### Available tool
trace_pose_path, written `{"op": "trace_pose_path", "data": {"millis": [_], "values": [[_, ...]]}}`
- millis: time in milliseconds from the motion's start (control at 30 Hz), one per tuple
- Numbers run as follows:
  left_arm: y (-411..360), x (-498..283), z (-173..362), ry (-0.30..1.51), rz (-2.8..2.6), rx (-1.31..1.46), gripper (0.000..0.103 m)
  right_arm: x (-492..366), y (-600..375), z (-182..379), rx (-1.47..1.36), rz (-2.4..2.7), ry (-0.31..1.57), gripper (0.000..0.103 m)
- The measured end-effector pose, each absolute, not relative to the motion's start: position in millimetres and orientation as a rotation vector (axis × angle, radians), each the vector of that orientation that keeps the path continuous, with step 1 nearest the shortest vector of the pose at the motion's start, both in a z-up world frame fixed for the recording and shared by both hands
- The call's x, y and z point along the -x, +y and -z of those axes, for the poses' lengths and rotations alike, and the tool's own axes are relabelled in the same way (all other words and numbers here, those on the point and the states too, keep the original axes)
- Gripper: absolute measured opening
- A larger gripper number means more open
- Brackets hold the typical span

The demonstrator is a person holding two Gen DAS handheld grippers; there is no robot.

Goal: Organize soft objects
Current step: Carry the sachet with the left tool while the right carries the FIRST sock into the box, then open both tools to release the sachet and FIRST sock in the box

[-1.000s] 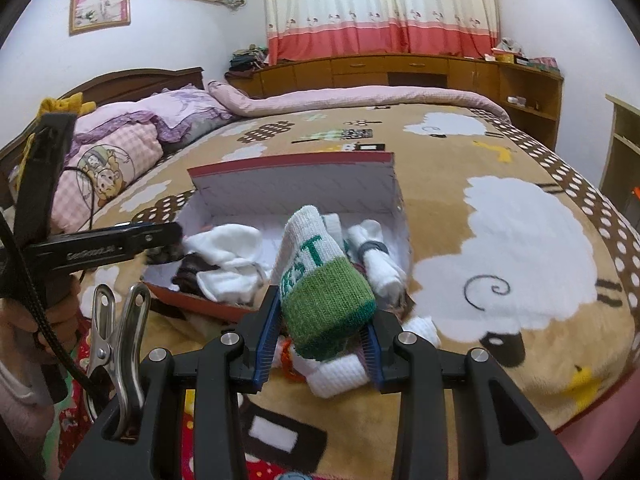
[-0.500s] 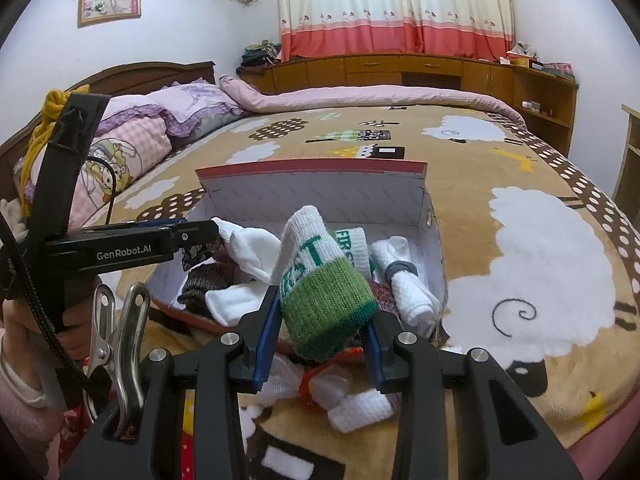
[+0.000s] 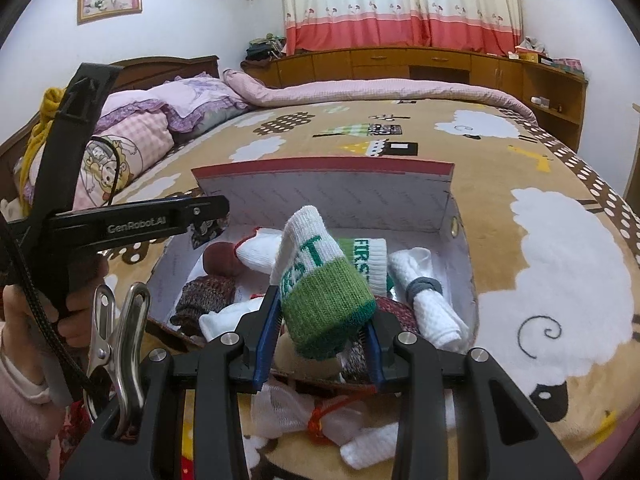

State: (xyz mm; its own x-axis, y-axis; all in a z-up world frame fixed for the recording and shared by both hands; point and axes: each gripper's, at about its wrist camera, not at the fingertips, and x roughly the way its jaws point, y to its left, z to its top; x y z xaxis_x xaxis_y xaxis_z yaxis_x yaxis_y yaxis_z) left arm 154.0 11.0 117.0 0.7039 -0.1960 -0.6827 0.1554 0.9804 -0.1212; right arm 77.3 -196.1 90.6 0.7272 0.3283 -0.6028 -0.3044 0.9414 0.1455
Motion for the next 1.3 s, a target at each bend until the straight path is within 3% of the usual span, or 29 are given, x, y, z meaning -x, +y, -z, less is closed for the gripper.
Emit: {"op": "trace_pose_path", "data": {"millis": [433, 667, 900, 1300], "values": [[6.0, -185.0, -86.6, 0.816, 0.152, 0.04, 0.048, -108.4, -181.6, -67.3, -0.031, -0.363, 0.735, 0.038], [2.3, -190.9, -76.5, 0.865, 0.147, 0.028, 0.059, -115.3, -179.7, -61.8, -0.038, -0.361, 0.753, 0.038], [1.7, -186.1, -79.2, 0.865, 0.144, 0.031, 0.061, -108.2, -182.0, -66.6, -0.048, -0.365, 0.729, 0.049], [9.4, -159.9, -94.4, 0.846, 0.133, 0.072, 0.061, -90.8, -187.9, -78.6, -0.057, -0.346, 0.685, 0.053]]}}
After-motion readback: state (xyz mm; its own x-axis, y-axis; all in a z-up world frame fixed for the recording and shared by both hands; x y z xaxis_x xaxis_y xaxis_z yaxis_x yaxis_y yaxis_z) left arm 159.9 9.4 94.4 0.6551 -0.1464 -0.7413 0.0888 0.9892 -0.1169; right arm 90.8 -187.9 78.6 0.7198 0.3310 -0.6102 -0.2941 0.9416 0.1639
